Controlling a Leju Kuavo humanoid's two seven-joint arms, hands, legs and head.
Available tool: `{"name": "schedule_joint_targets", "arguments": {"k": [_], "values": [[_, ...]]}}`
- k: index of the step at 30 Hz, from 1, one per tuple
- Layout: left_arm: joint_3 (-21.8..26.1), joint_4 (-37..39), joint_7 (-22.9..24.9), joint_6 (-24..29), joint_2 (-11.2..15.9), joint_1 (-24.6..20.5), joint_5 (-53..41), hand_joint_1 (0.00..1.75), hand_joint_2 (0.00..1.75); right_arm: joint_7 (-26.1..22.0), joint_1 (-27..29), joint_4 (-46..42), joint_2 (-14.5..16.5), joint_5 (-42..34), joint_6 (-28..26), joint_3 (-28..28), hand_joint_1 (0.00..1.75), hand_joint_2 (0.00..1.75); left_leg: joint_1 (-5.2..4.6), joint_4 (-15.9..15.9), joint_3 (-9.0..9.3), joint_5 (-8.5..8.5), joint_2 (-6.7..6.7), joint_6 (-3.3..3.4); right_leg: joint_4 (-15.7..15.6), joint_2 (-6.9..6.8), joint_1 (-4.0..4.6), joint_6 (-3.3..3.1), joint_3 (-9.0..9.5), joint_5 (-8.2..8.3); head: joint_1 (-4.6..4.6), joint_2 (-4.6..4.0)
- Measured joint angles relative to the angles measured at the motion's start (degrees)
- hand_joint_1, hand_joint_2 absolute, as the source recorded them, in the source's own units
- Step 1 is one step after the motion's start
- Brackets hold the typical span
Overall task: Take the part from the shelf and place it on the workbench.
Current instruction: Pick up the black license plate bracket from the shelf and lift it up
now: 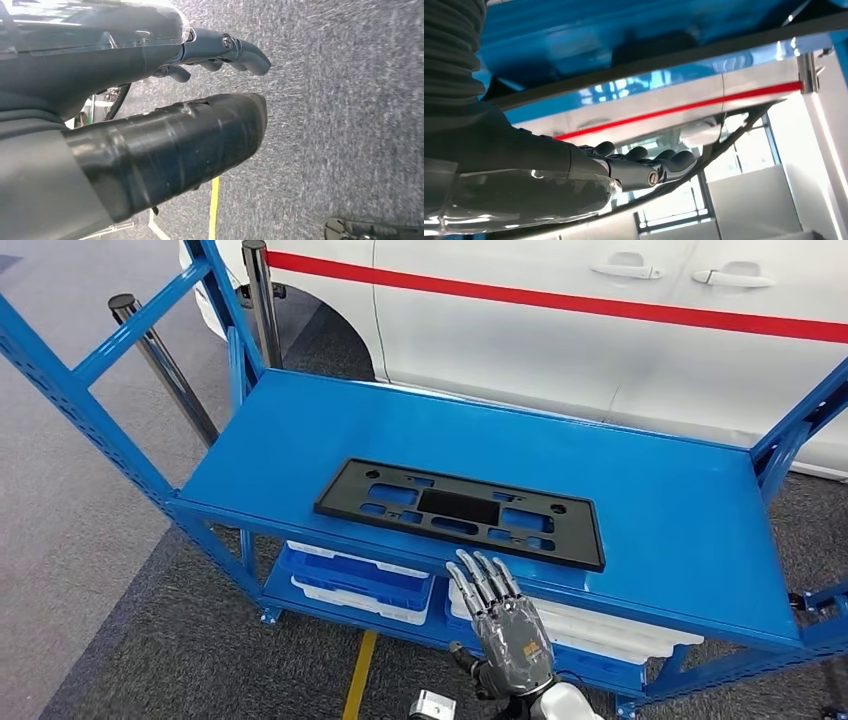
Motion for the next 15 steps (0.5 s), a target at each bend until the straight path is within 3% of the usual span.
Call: {"name": "schedule_joint_targets", "arguments": {"k": [3, 4, 5, 6, 8, 10, 13, 15], "values": [[0.0, 0.0, 0.11, -0.06, 0.04, -0.19, -0.34, 0.0, 0.0, 2.37, -0.3, 1.13, -0.05, 4.57, -0.47, 0.0, 0.0, 1.75, 0.35, 10.57, -5.14, -5.12, 0.05, -0.69, -0.19, -0.15, -0.1, -0.33, -0.04, 0.15, -0.06, 0.0], [0.0, 0.0, 0.14, -0.07, 0.04, -0.2, -0.39, 0.0, 0.0, 2.93, -0.3, 1.56, -0.07, 5.63, -0.49, 0.0, 0.0, 1.75, 0.43, 13.11, -6.45, -5.69, 0.05, -0.85, -0.16, -0.16, -0.08, -0.32, -0.08, 0.15, -0.06, 0.0], [0.0, 0.0, 0.15, -0.08, 0.05, -0.19, -0.41, 0.0, 0.0, 3.37, -0.3, 1.94, -0.1, 6.38, -0.46, 0.0, 0.0, 1.75, 0.48, 13.53, -6.76, -5.09, 0.05, -0.93, -0.13, -0.15, -0.08, -0.31, -0.08, 0.14, -0.06, 0.0], [0.0, 0.0, 0.15, -0.08, 0.08, -0.21, -0.43, 0.0, 0.0, 3.77, -0.3, 2.26, -0.11, 6.94, -0.39, 0.0, 0.0, 1.75, 0.52, 11.52, -5.9, -3.41, 0.06, -0.93, -0.09, -0.12, -0.09, -0.26, -0.02, 0.11, -0.07, 0.0], [0.01, 0.0, 0.13, -0.09, 0.18, -0.36, -0.44, 0.0, 0.0, 4.67, -0.34, 2.75, -0.15, 7.86, 0.04, 0.0, 0.0, 1.75, 0.52, 3.51, -2.17, 0.6, 0.1, -0.69, 0.17, -0.05, -0.01, 0.03, 0.06, -0.07, -0.06, 0.0], [0.02, 0.0, 0.08, -0.1, 0.25, -0.61, -0.47, 0.0, 0.0, 5.64, -0.41, 3.19, -0.35, 8.63, 0.76, 0.0, 0.0, 1.75, 0.36, -1.78, 0.22, 2.37, 0.07, -0.15, 0.51, -0.02, 0.19, 0.56, -0.11, -0.22, -0.03, 0.0], [0.05, 0.0, 0.03, -0.11, 0.26, -0.7, -0.49, 0.0, 0.0, 6.76, -0.47, 3.77, -0.84, 9.66, 1.38, -0.05, 0.0, 1.75, 0.3, -2.57, 0.36, 2.59, 0.04, 0.86, 0.56, 0.0, 0.21, 1.51, -0.24, -0.19, -0.02, 0.0], [0.07, 0.0, 0.03, -0.11, 0.25, -0.75, -0.49, 0.0, 0.0, 7.1, -0.53, 4.09, -1.21, 10.02, 1.55, -0.18, 0.0, 1.75, 0.46, -3.02, 0.46, 2.96, 0.12, 1.63, 2.65, 0.05, 0.07, 2.08, -1.1, -1.76, -0.01, 0.0]]}}
